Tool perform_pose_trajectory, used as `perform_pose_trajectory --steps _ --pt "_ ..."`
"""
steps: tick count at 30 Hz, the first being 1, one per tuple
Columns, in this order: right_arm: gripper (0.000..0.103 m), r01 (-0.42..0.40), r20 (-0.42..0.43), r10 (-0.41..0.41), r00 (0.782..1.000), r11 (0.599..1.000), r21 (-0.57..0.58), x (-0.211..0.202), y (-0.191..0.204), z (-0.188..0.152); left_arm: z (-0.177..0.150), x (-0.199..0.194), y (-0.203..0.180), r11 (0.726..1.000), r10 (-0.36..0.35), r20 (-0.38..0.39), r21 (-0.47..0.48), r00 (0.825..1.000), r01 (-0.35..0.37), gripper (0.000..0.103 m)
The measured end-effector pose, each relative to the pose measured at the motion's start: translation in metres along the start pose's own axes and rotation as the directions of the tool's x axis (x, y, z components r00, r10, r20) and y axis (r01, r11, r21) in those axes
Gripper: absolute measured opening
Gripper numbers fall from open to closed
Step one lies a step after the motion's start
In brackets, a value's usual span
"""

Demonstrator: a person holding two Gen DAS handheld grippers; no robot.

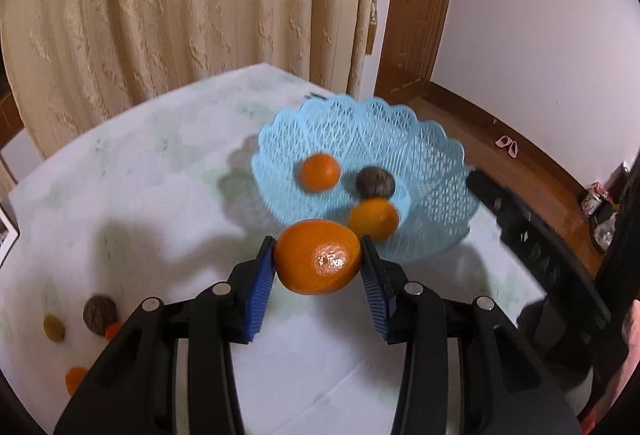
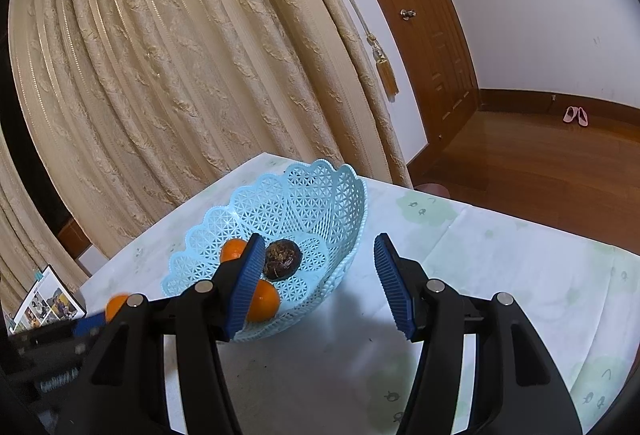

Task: Organize fruits
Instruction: 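Carry the orange into the blue basket and open the left gripper, then move the left gripper to the pile and grasp a small tan round fruit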

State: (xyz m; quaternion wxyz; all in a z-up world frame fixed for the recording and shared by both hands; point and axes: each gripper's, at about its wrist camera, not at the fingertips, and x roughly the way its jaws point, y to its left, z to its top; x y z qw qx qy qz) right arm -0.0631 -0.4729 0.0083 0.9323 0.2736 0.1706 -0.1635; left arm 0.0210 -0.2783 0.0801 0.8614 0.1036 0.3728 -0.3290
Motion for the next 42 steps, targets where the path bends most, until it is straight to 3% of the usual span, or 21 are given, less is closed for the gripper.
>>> perform_pose_trajectory --steps 4,5,7,20,42 --pt "0.059 0.002 0.001 -0.002 1.000 1.000 0.000 0.000 0.001 0.000 0.011 0.008 -0.006 1.000 0.004 0.019 0.005 1.000 -0.004 0.045" --pt "0.059 0.003 0.001 -0.003 1.000 1.000 0.000 0.000 0.001 0.000 0.013 0.010 -0.007 1.000 0.006 0.023 0.002 1.000 -0.006 0.059" --pt "0.059 0.003 0.000 -0.003 1.000 1.000 0.002 0.001 0.001 0.000 0.013 0.009 -0.004 1.000 0.008 0.039 -0.011 0.999 -0.008 0.070" --pt "0.059 0.015 0.007 -0.015 1.000 1.000 0.022 -0.001 -0.004 0.001 0.006 -0.016 0.036 0.993 0.082 0.063 -0.086 0.995 -0.076 0.073" --pt "0.065 0.089 0.032 -0.089 0.996 0.996 0.007 -0.008 -0.003 0.000 -0.028 -0.074 0.120 0.947 0.233 0.093 -0.246 0.968 -0.204 0.079"
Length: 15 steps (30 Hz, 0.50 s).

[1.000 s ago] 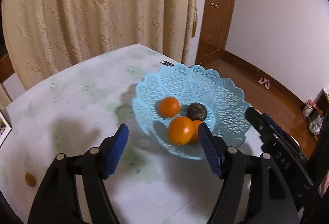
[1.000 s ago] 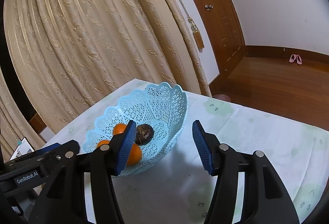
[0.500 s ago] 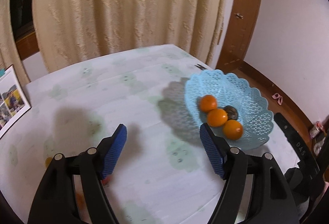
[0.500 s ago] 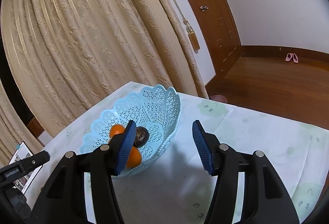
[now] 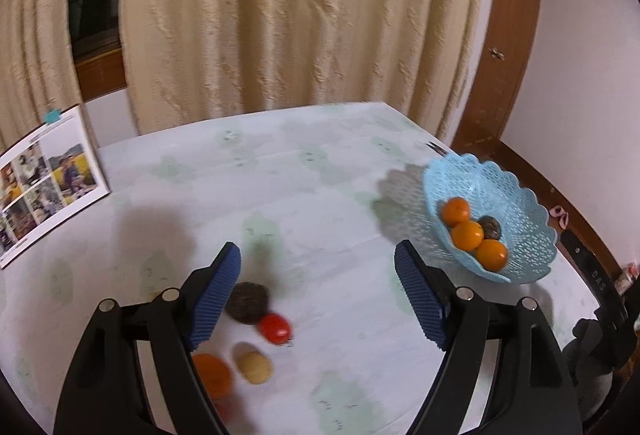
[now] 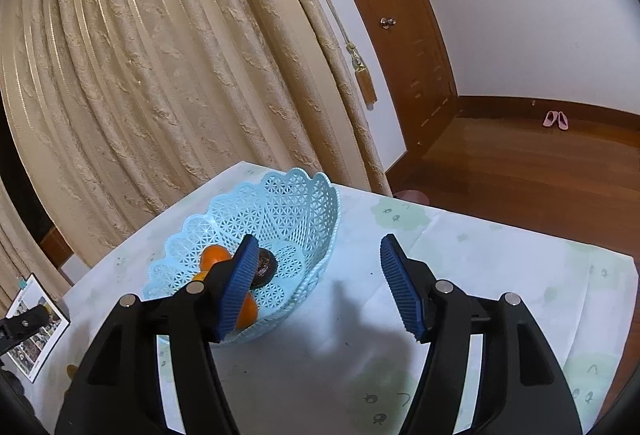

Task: Organize fruits
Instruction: 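Move the left gripper to the pile and grasp a small tan round fruit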

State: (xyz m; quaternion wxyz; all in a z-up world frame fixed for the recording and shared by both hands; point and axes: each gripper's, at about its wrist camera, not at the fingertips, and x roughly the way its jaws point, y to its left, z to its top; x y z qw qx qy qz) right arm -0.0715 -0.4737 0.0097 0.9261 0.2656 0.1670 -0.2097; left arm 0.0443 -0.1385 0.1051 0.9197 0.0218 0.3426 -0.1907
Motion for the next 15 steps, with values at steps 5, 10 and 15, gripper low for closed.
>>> perform_pose_trajectory --steps 5,10,15 --pt "0.065 0.000 0.000 0.000 1.000 1.000 -0.020 -0.008 0.008 -0.004 -0.001 -0.010 0.030 0.998 0.045 0.015 -0.043 0.999 -0.044 0.079" --pt "0.065 -0.044 -0.034 0.043 0.998 0.998 -0.048 -0.015 0.024 -0.013 -0.003 -0.014 0.060 0.993 0.083 0.014 -0.089 0.996 -0.081 0.079" --pt "0.065 -0.116 -0.085 0.107 0.991 0.987 -0.112 -0.017 0.051 -0.021 -0.008 -0.011 0.085 0.986 0.112 -0.012 -0.119 0.994 -0.113 0.079"
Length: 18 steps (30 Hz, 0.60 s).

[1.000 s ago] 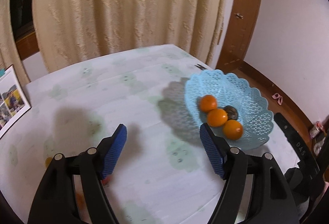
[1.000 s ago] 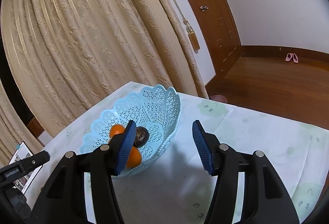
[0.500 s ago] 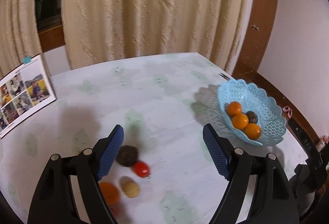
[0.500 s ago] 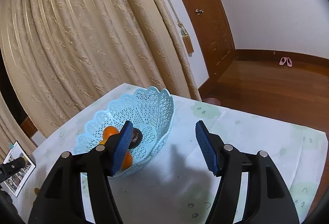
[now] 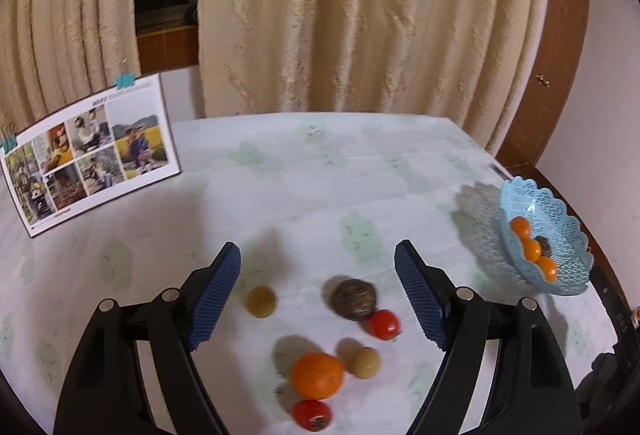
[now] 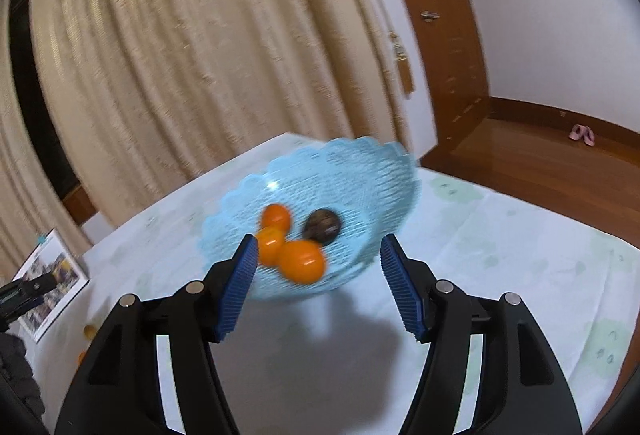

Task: Organize fruits
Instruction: 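Move the left gripper to the pile and grasp a small tan round fruit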

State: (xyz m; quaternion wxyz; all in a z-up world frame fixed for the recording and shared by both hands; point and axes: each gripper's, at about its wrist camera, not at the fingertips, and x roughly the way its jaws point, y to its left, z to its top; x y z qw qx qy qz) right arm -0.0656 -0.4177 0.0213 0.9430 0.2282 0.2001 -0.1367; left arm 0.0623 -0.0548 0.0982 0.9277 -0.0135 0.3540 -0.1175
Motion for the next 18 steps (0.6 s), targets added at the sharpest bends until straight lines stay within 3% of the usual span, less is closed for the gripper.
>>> perform_pose_trajectory --steps 3,10,18 --pt "0.071 -0.048 -0.035 0.047 0.998 0.998 -0.041 0.001 0.017 -0.005 -0.003 0.007 0.015 0.999 0.029 -0.027 -0.028 0.999 -0.029 0.079" --pt "0.071 -0.150 -0.132 0.136 0.982 0.982 -0.110 0.011 0.051 -0.021 -0.014 0.036 0.041 0.995 0.072 -0.107 -0.065 0.992 -0.080 0.079" --pt "0.071 -0.218 -0.197 0.187 0.962 0.965 -0.147 0.012 0.072 -0.031 -0.031 0.065 0.038 0.997 0.063 -0.188 -0.038 0.980 -0.071 0.056"
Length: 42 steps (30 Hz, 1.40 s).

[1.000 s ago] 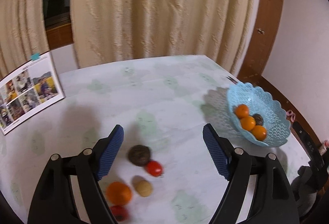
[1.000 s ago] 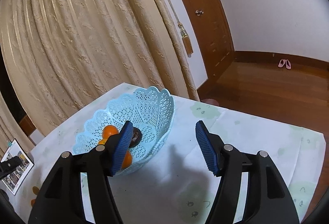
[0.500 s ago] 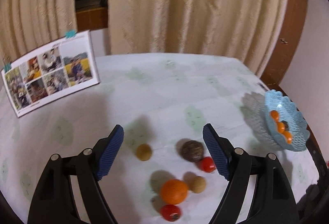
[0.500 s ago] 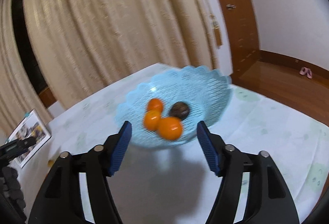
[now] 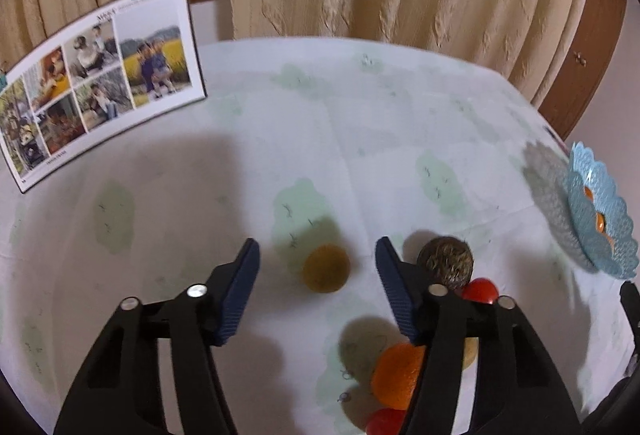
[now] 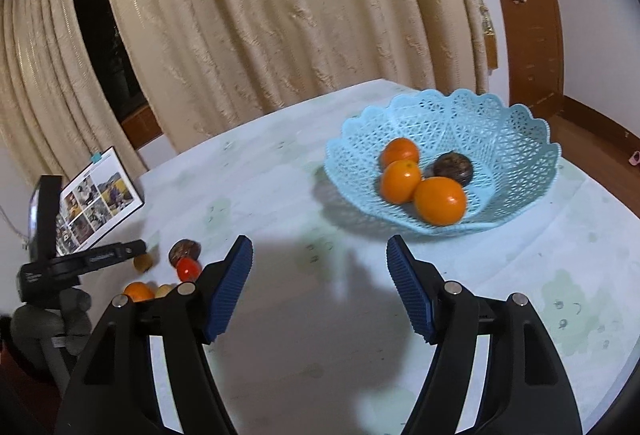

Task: Organize fruits
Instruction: 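Move the left gripper to the pile and grasp a small tan round fruit, then grasp a dark brown fruit with the right gripper while the left gripper holds the tan fruit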

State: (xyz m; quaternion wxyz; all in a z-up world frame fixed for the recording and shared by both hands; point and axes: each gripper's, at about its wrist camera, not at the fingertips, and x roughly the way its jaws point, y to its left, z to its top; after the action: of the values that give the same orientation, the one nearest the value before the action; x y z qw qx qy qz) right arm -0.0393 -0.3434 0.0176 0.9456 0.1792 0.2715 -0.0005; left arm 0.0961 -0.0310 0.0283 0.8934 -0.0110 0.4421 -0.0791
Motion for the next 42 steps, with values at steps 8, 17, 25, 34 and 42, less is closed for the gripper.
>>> perform_pose_trajectory --steps 8,17,25,34,42 --pt "0.071 -0.052 -0.051 0.052 0.997 0.999 -0.013 0.010 0.011 0.001 -0.006 0.014 -0.003 1.000 -0.011 -0.024 0.022 1.000 0.012 0.026" --pt "0.071 -0.153 -0.125 0.139 0.982 0.982 -0.108 0.028 0.050 0.013 0.009 -0.024 -0.002 1.000 0.005 0.073 0.021 0.997 -0.007 0.026" --pt "0.071 -0.257 -0.272 0.197 0.942 0.944 -0.207 0.074 0.105 0.013 0.018 -0.054 0.005 1.000 -0.008 0.139 -0.003 0.990 0.009 0.026" --pt "0.071 -0.298 -0.401 0.183 0.897 0.923 -0.245 0.132 0.142 0.004 0.023 -0.069 0.013 0.999 -0.014 0.168 -0.027 0.986 0.019 0.026" --pt "0.058 -0.277 -0.439 0.136 0.888 0.920 -0.276 0.157 0.151 -0.002 0.024 -0.068 0.015 0.999 -0.014 0.164 -0.036 0.986 0.020 0.026"
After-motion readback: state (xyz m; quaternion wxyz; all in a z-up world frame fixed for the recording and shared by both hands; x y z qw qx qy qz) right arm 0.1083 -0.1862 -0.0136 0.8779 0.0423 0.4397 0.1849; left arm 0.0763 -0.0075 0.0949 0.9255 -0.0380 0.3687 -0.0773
